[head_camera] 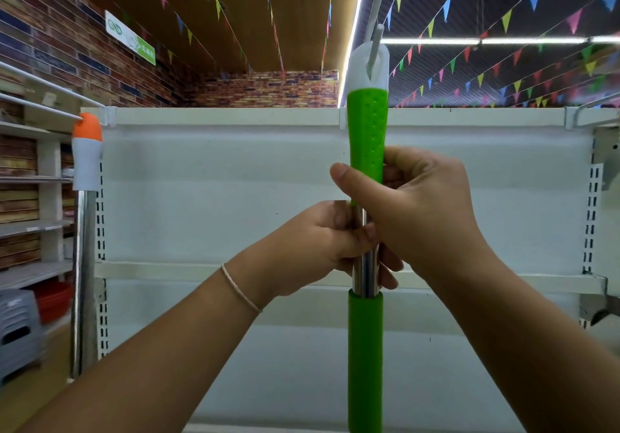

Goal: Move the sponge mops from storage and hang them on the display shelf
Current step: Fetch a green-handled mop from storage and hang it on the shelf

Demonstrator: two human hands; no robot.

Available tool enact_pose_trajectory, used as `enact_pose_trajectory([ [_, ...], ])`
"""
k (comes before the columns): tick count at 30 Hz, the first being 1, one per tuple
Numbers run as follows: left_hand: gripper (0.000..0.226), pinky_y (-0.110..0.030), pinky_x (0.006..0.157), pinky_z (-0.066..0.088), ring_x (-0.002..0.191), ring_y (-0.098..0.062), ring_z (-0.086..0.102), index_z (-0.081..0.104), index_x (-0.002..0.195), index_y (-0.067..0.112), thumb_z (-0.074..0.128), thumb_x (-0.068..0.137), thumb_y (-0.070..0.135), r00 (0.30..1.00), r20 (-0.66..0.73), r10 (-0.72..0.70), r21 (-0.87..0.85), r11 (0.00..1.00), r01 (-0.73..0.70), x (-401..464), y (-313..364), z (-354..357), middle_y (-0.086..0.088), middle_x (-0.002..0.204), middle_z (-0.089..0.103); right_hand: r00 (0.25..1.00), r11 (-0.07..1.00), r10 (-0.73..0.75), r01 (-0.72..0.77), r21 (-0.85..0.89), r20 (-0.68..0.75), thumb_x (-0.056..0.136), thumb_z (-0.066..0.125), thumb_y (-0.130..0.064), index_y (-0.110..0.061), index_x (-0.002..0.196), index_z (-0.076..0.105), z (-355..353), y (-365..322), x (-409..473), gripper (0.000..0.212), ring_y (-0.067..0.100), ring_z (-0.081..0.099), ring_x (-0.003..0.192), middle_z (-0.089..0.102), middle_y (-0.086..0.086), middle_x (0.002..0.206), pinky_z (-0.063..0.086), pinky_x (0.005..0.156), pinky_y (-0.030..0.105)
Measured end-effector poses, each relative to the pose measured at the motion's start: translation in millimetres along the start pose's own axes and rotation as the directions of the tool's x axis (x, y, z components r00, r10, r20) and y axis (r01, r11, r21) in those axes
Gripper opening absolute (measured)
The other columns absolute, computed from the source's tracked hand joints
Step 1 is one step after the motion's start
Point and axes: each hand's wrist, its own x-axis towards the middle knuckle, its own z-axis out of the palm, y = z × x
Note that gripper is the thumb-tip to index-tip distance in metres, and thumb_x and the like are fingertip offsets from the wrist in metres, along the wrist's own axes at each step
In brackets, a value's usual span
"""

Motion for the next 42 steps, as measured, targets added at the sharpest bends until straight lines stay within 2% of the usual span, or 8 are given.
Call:
enact_pose_trajectory([
  [2, 0.021, -0.041, 0.078, 0.059, 0.083, -0.034, 0.072, 0.056, 0.108, -0.005, 0.046, 0.101, 0.012, 1.000, -0.001, -0.023, -0.013, 1.000, 0.023, 3, -8, -1, -0.017, 0.092, 0.070, 0.999, 0.999, 0.044, -0.044, 0.004, 0.013, 0.080, 0.080, -0.034, -0.011, 0.076, 0.072, 2, 8, 1, 0.024, 0.030, 0.063, 0.057, 0.066, 0.011, 0.062, 0.054, 0.054, 0.047],
  [7, 0.024, -0.042, 0.079, 0.059, 0.086, -0.036, 0.072, 0.056, 0.113, -0.006, 0.044, 0.103, 0.011, 0.996, -0.047, -0.081, -0.020, 0.997, 0.081, 15, -26, -5, -0.017, 0.093, 0.071, 0.988, 0.987, 0.143, -0.146, 0.065, 0.054, 0.082, 0.078, -0.033, -0.013, 0.077, 0.072, 8, 33, 6, 0.021, 0.007, 0.055, 0.045, 0.058, -0.002, 0.050, 0.048, 0.048, 0.028],
  [12, 0.026, -0.049, 0.084, 0.059, 0.089, -0.036, 0.072, 0.056, 0.119, -0.006, 0.045, 0.102, 0.010, 0.974, -0.161, -0.162, -0.035, 0.987, 0.158, 31, -42, -9, -0.022, 0.099, 0.070, 0.980, 0.980, 0.195, -0.194, -0.039, 0.043, 0.081, 0.076, -0.039, -0.013, 0.079, 0.071, 19, 58, 22, 0.027, 0.020, 0.054, 0.049, 0.063, 0.012, 0.061, 0.054, 0.055, 0.042],
  [15, 0.025, -0.043, 0.081, 0.061, 0.084, -0.030, 0.072, 0.056, 0.118, -0.005, 0.044, 0.103, 0.011, 0.944, -0.262, -0.198, -0.075, 0.980, 0.185, 42, -53, -7, -0.017, 0.092, 0.071, 0.965, 0.961, 0.259, -0.252, -0.110, 0.050, 0.080, 0.076, -0.041, -0.015, 0.082, 0.072, 25, 73, 35, 0.026, 0.029, 0.067, 0.065, 0.070, 0.014, 0.071, 0.059, 0.066, 0.048],
  [29, 0.027, -0.036, 0.072, 0.061, 0.072, -0.022, 0.072, 0.059, 0.101, 0.003, 0.040, 0.104, 0.021, 0.860, -0.449, -0.244, -0.034, 0.966, 0.257, 79, -82, -11, -0.003, 0.071, 0.073, 0.913, 0.906, 0.404, -0.390, -0.168, 0.059, 0.077, 0.077, -0.047, -0.020, 0.070, 0.068, 37, 116, 63, 0.029, 0.015, 0.066, 0.059, 0.066, -0.003, 0.060, 0.060, 0.065, 0.037],
  [36, 0.031, -0.034, 0.072, 0.060, 0.076, -0.023, 0.072, 0.060, 0.108, 0.002, 0.039, 0.104, 0.023, 0.794, -0.550, -0.258, -0.065, 0.961, 0.268, 70, -83, 8, -0.015, 0.093, 0.071, 0.920, 0.911, 0.390, -0.377, -0.168, 0.048, 0.080, 0.071, -0.052, -0.016, 0.069, 0.067, 40, 115, 52, 0.038, 0.026, 0.068, 0.069, 0.066, 0.005, 0.064, 0.059, 0.068, 0.047],
  [39, 0.024, -0.041, 0.082, 0.059, 0.090, -0.027, 0.070, 0.062, 0.103, 0.008, 0.043, 0.104, 0.022, 0.777, -0.568, -0.272, -0.046, 0.953, 0.300, 52, -83, 17, -0.011, 0.093, 0.067, 0.919, 0.909, 0.392, -0.377, -0.175, 0.053, 0.085, 0.067, -0.050, -0.012, 0.070, 0.068, 40, 115, 36, 0.042, 0.029, 0.068, 0.069, 0.067, 0.008, 0.064, 0.058, 0.071, 0.046],
  [42, 0.024, -0.046, 0.089, 0.057, 0.102, -0.031, 0.068, 0.059, 0.120, 0.006, 0.045, 0.104, 0.017, 0.758, -0.566, -0.325, -0.041, 0.929, 0.368, 23, -89, 26, -0.013, 0.108, 0.068, 0.921, 0.905, 0.387, -0.370, -0.211, 0.045, 0.093, 0.059, -0.043, -0.006, 0.076, 0.069, 36, 121, 2, 0.042, 0.028, 0.063, 0.066, 0.067, 0.009, 0.066, 0.051, 0.065, 0.039],
])
